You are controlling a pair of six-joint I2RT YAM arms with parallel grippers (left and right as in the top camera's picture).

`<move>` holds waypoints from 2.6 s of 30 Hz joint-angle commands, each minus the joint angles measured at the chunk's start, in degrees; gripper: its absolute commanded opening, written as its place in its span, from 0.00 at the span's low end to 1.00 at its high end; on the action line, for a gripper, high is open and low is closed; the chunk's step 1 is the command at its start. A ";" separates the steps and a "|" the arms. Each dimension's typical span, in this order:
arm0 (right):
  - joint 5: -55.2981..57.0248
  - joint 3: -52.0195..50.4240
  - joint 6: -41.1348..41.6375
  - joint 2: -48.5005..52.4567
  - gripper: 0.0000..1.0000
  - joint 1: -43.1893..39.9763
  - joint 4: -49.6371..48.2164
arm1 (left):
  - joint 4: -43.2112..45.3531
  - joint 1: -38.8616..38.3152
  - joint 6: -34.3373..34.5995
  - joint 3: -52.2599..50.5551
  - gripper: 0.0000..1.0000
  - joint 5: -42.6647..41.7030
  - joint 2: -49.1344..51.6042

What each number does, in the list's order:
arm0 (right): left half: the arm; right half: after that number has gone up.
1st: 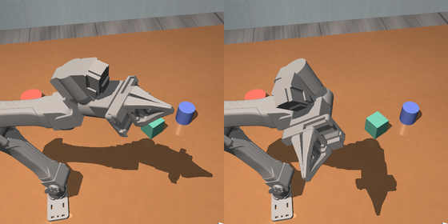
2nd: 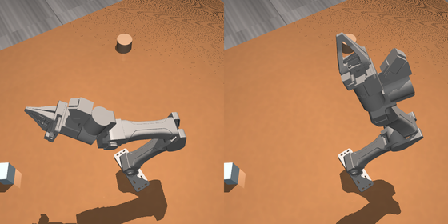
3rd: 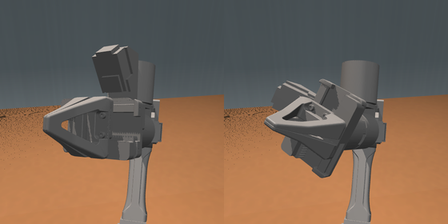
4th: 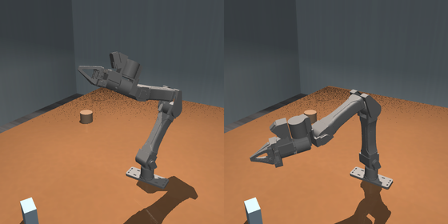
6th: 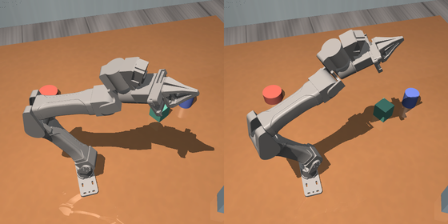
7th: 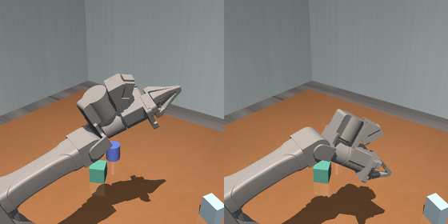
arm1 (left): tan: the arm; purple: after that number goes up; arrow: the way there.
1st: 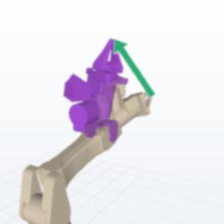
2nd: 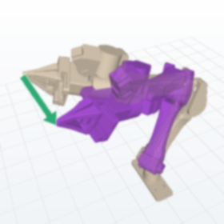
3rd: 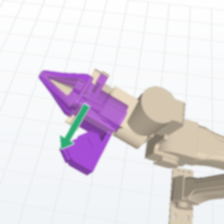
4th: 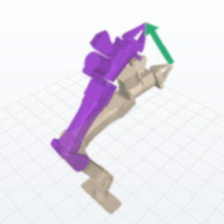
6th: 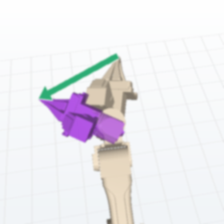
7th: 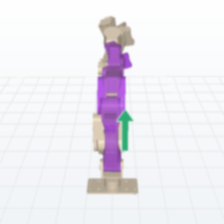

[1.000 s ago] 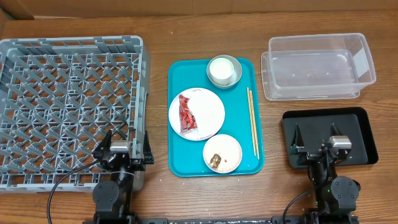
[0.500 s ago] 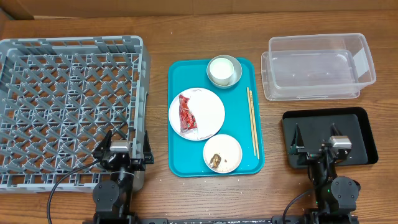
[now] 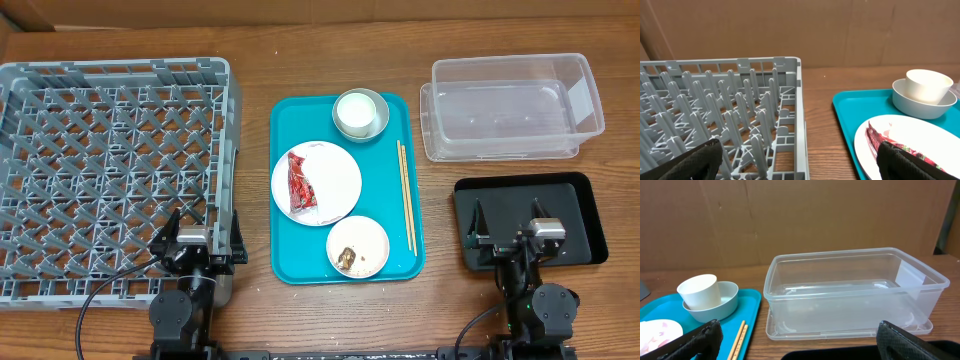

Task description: Sort waste into correct bins and load items into the dishwasher

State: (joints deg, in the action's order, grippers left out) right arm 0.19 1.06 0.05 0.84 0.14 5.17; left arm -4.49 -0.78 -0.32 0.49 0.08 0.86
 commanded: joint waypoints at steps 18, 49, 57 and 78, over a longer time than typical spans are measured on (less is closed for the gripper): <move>-0.31 -0.61 0.44 -0.68 1.00 0.44 -0.33 | 0.04 -0.33 0.52 -0.22 1.00 0.35 -0.55; -0.31 -0.61 0.44 -0.68 1.00 0.44 -0.31 | 0.07 -0.33 0.52 -0.22 1.00 0.35 -0.55; -1.07 -0.61 1.01 -0.68 1.00 0.46 -1.57 | 0.04 -0.33 0.52 -0.22 1.00 0.35 -0.55; -15.80 6.45 34.10 2.10 1.00 0.50 -39.56 | 0.04 -0.33 0.52 -0.22 1.00 0.35 -0.55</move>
State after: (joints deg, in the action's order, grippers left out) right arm -24.64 1.72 32.51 0.73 0.43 -36.01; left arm -4.49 -0.78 -0.32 0.49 0.08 0.86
